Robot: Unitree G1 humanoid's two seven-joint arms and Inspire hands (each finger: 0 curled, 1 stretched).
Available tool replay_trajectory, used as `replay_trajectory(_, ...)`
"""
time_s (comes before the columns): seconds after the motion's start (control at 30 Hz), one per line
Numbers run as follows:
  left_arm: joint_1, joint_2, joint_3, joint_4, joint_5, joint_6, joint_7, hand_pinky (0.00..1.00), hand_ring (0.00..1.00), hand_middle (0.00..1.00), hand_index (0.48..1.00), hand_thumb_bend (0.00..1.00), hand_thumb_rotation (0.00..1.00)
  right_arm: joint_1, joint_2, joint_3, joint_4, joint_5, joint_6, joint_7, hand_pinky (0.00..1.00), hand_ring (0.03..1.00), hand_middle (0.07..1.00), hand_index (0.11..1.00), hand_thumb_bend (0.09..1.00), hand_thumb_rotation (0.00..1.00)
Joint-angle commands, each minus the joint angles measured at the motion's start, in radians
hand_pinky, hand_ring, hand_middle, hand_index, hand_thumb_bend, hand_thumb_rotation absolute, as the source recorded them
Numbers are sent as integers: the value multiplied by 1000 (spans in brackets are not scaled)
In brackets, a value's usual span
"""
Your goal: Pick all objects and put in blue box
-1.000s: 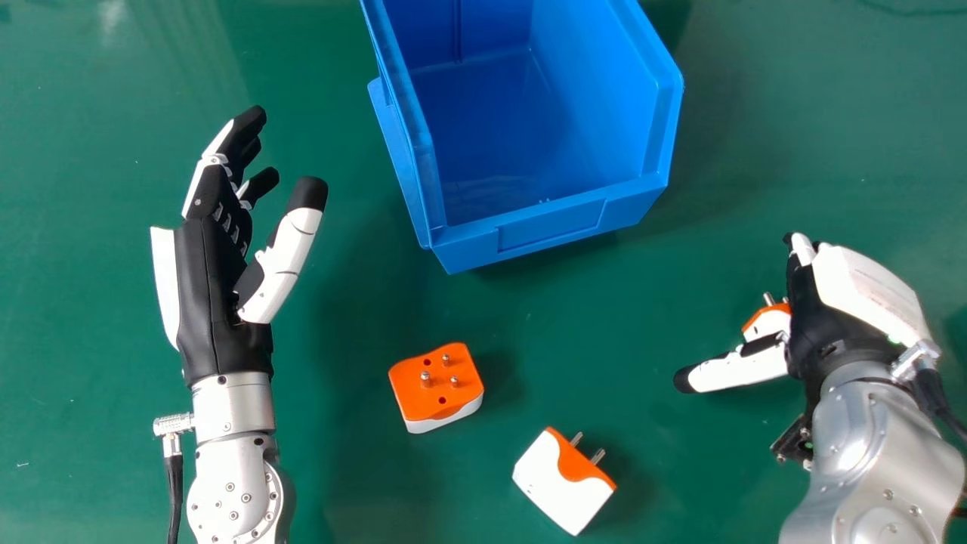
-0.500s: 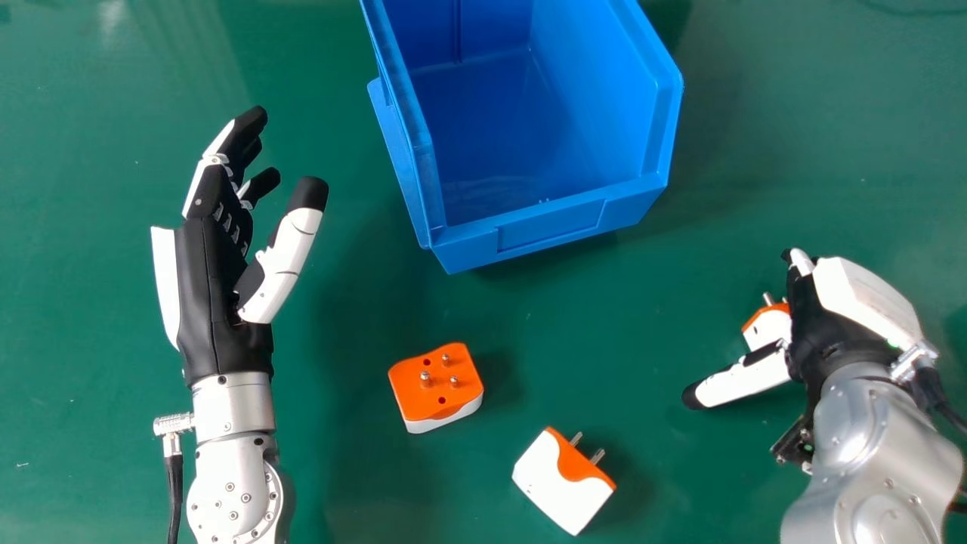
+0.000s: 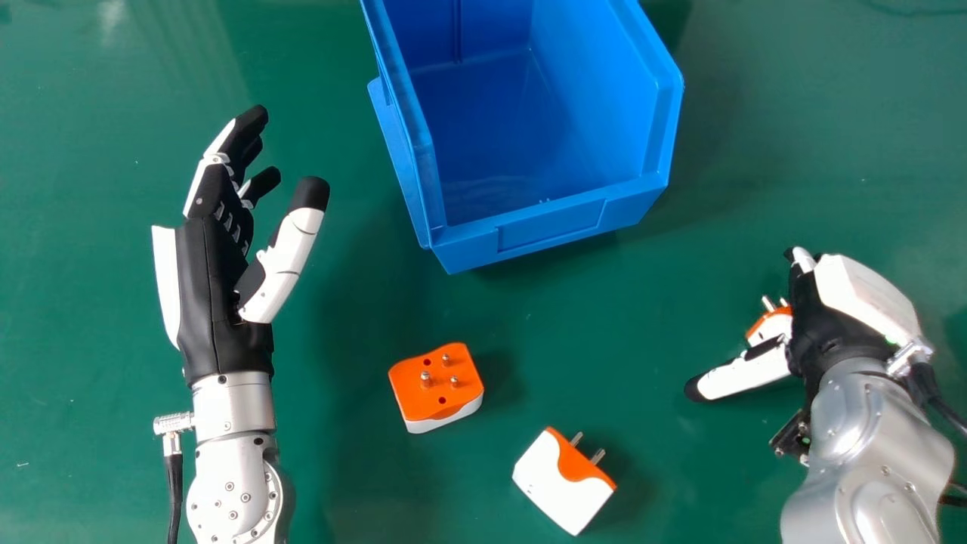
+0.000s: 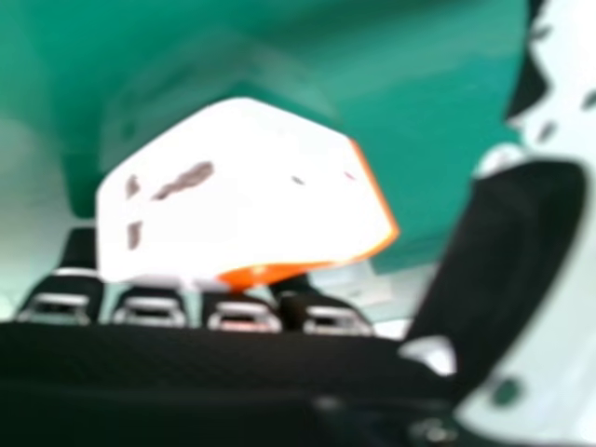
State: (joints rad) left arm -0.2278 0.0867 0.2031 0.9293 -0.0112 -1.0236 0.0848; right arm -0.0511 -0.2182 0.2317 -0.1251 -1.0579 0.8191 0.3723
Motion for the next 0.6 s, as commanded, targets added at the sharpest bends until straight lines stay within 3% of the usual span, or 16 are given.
replay_trajectory(0.0,-6,1,-2,-19,-3,-10,-3,834,899,885,807,764,547,-19,-19,-5,9,14,5,-11,871,1000,1000,947,953,268)
replay_trajectory(0.2,-7,1,-3,-22,6,-10,7,833,898,885,807,764,545,-26,-25,-8,30,55,-1,-41,873,1000,1000,944,936,268)
replay_trajectory(0.33,-5,-2,-3,-25,-7,-5,-5,834,897,884,808,765,547,-28,-27,-4,41,68,-1,-64,867,998,999,938,943,257)
replay_trajectory(0.57,-2,0,-5,-25,5,-11,3,838,898,885,809,768,550,-22,-38,9,34,78,4,-88,834,985,989,929,948,231)
